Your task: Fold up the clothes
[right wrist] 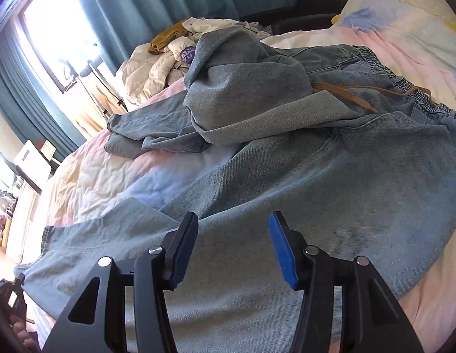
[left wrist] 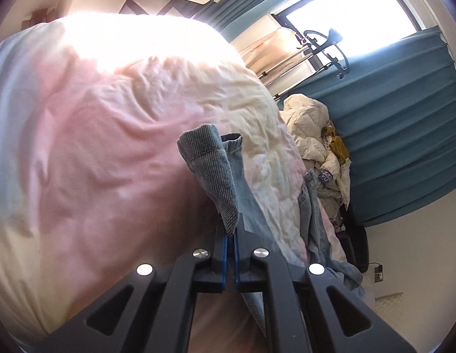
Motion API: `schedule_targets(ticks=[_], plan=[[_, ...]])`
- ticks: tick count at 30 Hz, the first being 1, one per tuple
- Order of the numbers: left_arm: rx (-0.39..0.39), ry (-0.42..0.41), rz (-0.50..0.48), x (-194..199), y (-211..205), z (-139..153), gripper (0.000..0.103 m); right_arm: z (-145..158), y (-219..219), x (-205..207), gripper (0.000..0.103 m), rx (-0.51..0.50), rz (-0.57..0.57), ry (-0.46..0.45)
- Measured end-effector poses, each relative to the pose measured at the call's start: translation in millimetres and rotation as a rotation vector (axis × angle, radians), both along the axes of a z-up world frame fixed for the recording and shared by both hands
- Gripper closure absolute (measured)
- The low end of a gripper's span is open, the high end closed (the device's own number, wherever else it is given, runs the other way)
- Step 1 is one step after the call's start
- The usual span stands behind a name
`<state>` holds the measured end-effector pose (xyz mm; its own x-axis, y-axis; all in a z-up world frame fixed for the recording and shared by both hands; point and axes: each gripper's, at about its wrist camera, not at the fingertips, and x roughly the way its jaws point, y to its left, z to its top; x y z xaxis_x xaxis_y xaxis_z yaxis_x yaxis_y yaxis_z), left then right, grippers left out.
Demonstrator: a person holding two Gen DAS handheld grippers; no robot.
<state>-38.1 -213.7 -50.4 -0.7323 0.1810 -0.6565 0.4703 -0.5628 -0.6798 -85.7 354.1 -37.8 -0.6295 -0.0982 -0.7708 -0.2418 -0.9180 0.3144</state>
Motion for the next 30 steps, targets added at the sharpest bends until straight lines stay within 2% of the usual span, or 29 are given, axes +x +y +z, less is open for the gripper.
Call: schedule_targets(ticks=[2, 4, 7, 10, 15, 19, 20, 21, 22, 23, 25, 30], plan=[[-0.009, -0.097, 0.008, 2, -2, -20, 0.100, 0, 2, 2, 0.052, -0.004, -0.005, -0.006], [0.038, -0.186, 0.019, 2, -6, -43, 0.100, -1, 2, 1, 0.052, -0.011, -0.004, -0.009], [0.129, -0.189, 0.064, 9, -13, -54, 0.100, -2, 3, 1, 0.052, -0.021, -0.003, -0.014], [0.122, -0.189, 0.073, 15, -13, -49, 0.095, -3, 4, 0, 0.052, -0.031, -0.002, -0.019], [0.242, -0.046, 0.113, 40, -14, -31, 0.081, -5, 5, -1, 0.052, -0.048, -0.001, -0.028], [0.189, 0.064, 0.174, 65, -4, 9, 0.074, -8, 3, 1, 0.052, -0.093, 0.018, -0.045], [0.180, 0.079, 0.163, 62, 2, 16, 0.067, -8, 4, 2, 0.052, -0.112, 0.020, -0.048], [0.172, 0.095, 0.152, 59, 8, 24, 0.056, -9, 4, 4, 0.052, -0.130, 0.023, -0.051], [0.163, 0.110, 0.141, 56, 14, 31, 0.053, -8, 5, 4, 0.052, -0.137, 0.023, -0.050], [0.155, 0.126, 0.129, 53, 20, 38, 0.053, -8, 6, 5, 0.052, -0.145, 0.023, -0.048], [0.166, 0.156, 0.041, 29, 40, 43, 0.052, -8, 7, 6, 0.052, -0.154, 0.025, -0.045], [0.200, 0.110, -0.218, -48, 125, 30, 0.052, -5, 3, 3, 0.052, -0.117, 0.030, -0.028]])
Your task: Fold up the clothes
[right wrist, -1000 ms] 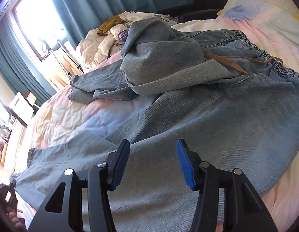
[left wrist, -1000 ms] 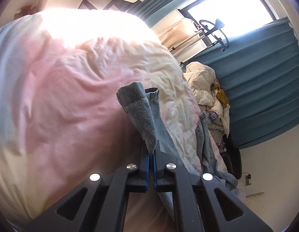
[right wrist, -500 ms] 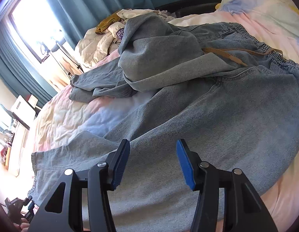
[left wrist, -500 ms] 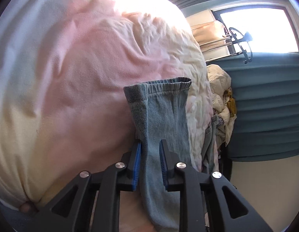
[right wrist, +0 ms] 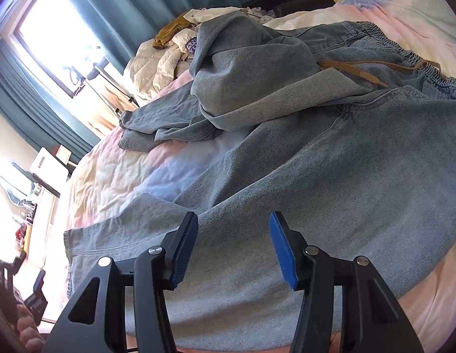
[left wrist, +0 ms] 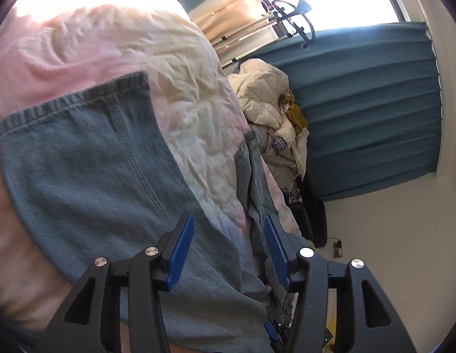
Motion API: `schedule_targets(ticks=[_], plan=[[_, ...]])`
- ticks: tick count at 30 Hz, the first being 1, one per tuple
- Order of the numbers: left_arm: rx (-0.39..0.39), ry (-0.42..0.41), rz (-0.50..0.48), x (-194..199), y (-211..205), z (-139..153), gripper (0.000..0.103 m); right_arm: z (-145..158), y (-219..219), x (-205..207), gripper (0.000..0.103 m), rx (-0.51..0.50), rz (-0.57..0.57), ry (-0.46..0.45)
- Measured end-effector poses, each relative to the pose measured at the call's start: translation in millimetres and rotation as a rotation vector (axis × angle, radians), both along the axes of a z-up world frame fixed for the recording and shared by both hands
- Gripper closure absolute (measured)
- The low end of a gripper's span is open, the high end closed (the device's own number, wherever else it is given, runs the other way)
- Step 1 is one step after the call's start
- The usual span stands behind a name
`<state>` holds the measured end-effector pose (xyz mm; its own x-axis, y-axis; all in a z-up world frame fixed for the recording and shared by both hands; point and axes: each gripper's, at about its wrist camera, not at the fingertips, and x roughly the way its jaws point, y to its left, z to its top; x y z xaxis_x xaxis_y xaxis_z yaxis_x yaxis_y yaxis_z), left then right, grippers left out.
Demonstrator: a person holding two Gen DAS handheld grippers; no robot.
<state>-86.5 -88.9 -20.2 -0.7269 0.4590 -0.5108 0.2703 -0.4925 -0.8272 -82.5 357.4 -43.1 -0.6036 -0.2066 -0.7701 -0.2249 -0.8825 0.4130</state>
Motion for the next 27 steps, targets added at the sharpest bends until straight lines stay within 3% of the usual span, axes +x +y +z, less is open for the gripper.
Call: schedule_targets(ticks=[4, 8, 12, 21, 26, 27], plan=[[0.027, -0.054, -0.151, -64, 67, -27, 0.052, -3, -1, -8, 0.052, 0.015, 0.008, 0.008], [0.027, -0.115, -0.174, -126, 105, -55, 0.052, -8, -3, -16, 0.052, 0.040, 0.008, 0.009], [-0.048, -0.115, -0.179, -181, 130, -75, 0.052, -20, -7, -28, 0.052, 0.036, 0.028, -0.001], [-0.120, -0.128, -0.152, -256, 154, -119, 0.052, -49, -16, -51, 0.052, 0.032, 0.068, -0.032], [-0.197, -0.089, -0.176, -281, 168, -124, 0.052, -62, -14, -57, 0.051, 0.018, 0.056, -0.024], [-0.210, -0.076, -0.189, -285, 171, -123, 0.057, -62, -13, -57, 0.051, 0.027, 0.054, -0.003]])
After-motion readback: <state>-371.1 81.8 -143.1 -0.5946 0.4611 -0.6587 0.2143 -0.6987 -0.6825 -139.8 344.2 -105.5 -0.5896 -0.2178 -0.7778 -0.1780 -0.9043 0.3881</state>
